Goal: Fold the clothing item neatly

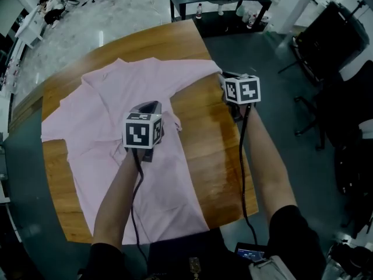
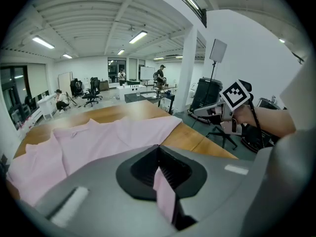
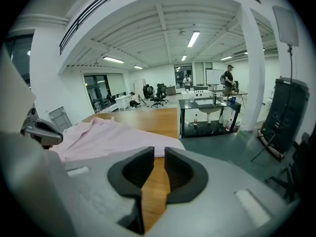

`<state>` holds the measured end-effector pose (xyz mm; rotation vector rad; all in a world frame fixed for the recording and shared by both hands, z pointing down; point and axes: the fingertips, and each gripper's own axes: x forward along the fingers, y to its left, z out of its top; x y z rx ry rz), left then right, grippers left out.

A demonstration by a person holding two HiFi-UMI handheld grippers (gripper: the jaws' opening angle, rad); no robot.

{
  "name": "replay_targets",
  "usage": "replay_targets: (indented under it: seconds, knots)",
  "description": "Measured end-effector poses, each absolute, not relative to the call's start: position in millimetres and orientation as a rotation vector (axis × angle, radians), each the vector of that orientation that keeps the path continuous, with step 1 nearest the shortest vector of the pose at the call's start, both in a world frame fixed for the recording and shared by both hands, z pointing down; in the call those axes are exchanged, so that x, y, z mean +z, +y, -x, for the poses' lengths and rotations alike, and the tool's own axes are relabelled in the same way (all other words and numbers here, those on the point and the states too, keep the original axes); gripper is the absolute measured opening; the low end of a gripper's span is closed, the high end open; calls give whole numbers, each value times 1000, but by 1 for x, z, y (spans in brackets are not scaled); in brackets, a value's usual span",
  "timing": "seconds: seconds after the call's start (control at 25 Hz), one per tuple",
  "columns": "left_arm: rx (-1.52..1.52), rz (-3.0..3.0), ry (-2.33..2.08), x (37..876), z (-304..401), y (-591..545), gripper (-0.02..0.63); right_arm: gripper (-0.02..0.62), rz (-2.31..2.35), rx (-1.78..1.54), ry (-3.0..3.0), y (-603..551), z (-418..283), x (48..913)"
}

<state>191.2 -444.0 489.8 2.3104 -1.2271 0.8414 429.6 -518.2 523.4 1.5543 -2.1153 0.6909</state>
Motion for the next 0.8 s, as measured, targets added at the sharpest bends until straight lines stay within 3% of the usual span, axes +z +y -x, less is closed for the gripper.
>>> replay_targets:
  seconds: [0.52, 0.72, 0.8]
  knots:
    - [905, -2225, -1210, 547, -224, -495, 8, 163, -1618, 1012, -2128, -600, -455, 599]
    - [897, -2197, -1213, 554, -215, -493, 8, 159, -1584, 1179, -2140, -607, -457, 611]
    - [892, -2188, -1221, 554, -209, -492, 8, 73, -1552, 1150, -2138, -604, -453, 611]
